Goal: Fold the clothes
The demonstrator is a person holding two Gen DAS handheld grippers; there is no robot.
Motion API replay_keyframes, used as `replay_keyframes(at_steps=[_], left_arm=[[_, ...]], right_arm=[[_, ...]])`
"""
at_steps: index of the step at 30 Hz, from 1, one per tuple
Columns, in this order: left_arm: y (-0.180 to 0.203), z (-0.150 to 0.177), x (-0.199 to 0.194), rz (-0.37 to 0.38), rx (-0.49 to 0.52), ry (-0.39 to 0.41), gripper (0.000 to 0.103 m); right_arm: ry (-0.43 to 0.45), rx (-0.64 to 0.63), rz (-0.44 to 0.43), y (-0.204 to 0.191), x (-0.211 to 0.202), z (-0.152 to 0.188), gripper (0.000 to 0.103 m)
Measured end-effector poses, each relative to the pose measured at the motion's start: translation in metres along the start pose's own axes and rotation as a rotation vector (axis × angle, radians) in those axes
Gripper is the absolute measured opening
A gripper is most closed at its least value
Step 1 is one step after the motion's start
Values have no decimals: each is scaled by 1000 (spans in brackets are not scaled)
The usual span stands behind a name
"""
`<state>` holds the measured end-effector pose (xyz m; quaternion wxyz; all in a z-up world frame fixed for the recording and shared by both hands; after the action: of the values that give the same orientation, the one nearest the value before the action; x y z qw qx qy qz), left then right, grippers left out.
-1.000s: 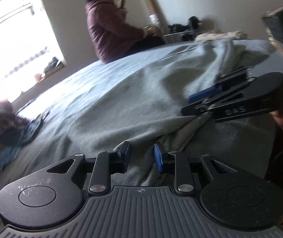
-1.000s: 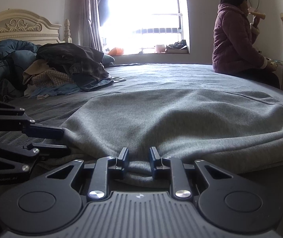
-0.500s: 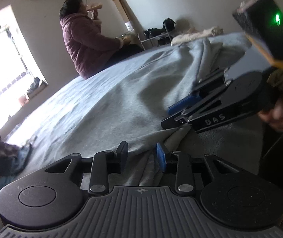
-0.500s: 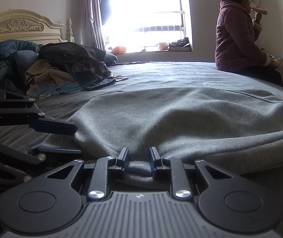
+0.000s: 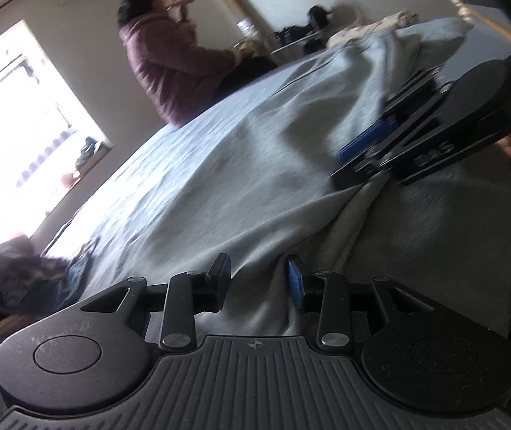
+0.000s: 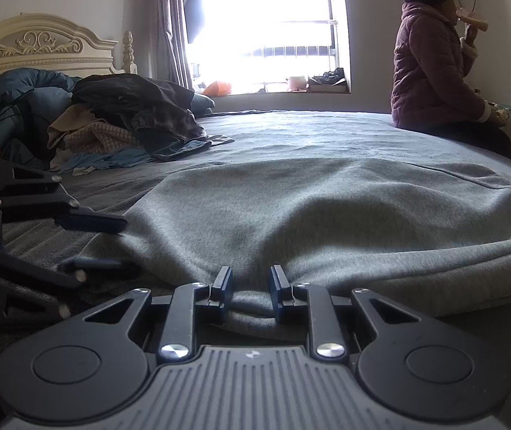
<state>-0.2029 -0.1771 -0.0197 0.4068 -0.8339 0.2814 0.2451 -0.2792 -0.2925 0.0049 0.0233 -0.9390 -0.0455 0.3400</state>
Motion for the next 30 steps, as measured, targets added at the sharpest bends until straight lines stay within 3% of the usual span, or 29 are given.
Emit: replay_keyframes(at_steps=[4, 10, 12, 16, 20, 23, 30], left_arm=[[-6, 7, -5, -1, -56, -35, 41], [-5, 13, -5, -66, -175, -94, 55], [4, 11, -3, -161, -141, -98, 62], [44, 10, -2, -459, 130, -26, 61], [45, 12, -2, -521, 145, -8, 61], [51, 13, 1, -477, 153, -21, 53], [8, 21, -34, -213, -12, 24, 59]], right_arm=[[2, -6, 2, -1, 0, 1, 23], [1, -12, -1, 0, -1, 1, 23], [2, -12, 0, 0, 0, 0, 23], [1, -10, 2, 1, 0, 0, 23], [5, -6, -7, 2, -1, 0, 23], [6, -5, -1, 1, 0, 1, 23], [3, 6, -13, 3, -1, 1, 23]])
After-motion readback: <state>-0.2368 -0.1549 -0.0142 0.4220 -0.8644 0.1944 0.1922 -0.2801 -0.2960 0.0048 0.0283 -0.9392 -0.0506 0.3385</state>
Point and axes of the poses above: each gripper's, at about its wrist camera, not at the fingertips, and x roughly the way its jaws point, y to its right, z to its underside, the point moved 4 cm from there along x, roughly the way its jaws point, and after that the axes turned 14 degrees about -y, right-handed, at the moved point
